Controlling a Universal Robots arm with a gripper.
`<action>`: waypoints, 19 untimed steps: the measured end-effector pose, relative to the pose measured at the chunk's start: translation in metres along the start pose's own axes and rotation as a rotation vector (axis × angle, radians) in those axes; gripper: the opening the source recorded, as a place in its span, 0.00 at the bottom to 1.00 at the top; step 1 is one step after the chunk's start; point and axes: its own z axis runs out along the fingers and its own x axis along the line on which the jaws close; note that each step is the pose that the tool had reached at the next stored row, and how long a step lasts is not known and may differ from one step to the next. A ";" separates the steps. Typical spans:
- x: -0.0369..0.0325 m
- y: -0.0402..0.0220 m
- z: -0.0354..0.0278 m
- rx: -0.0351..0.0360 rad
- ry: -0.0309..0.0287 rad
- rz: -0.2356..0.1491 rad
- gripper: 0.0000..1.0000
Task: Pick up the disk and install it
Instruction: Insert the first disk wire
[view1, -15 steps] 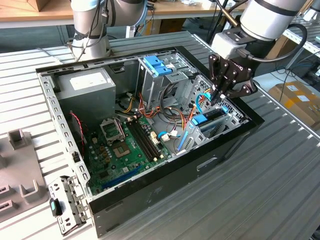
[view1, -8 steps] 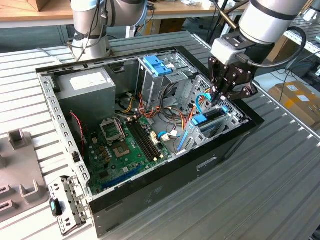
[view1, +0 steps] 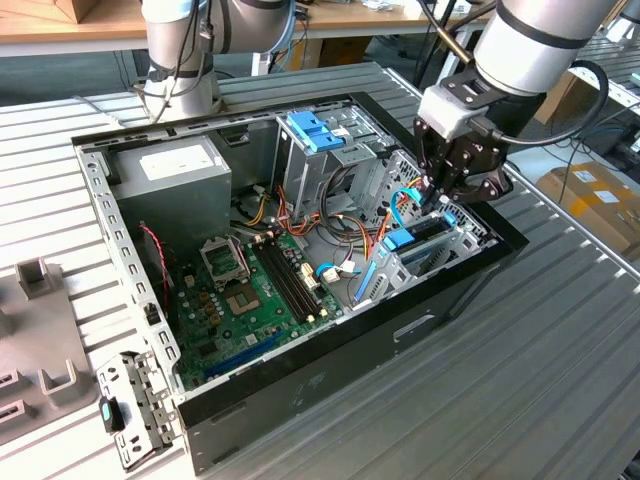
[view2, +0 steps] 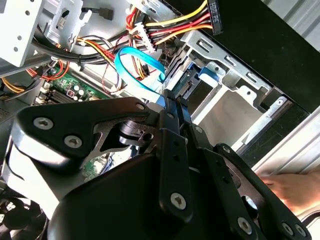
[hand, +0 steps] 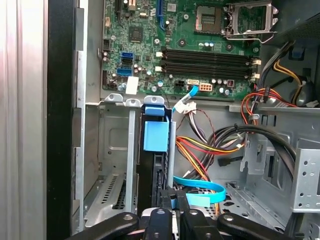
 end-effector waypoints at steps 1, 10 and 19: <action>0.0001 0.0005 0.0000 0.0033 -0.0082 -0.003 0.16; 0.0072 0.0084 -0.0002 0.0089 -0.0201 -0.012 0.16; 0.0174 0.0131 0.0001 0.0130 -0.0544 -0.011 0.16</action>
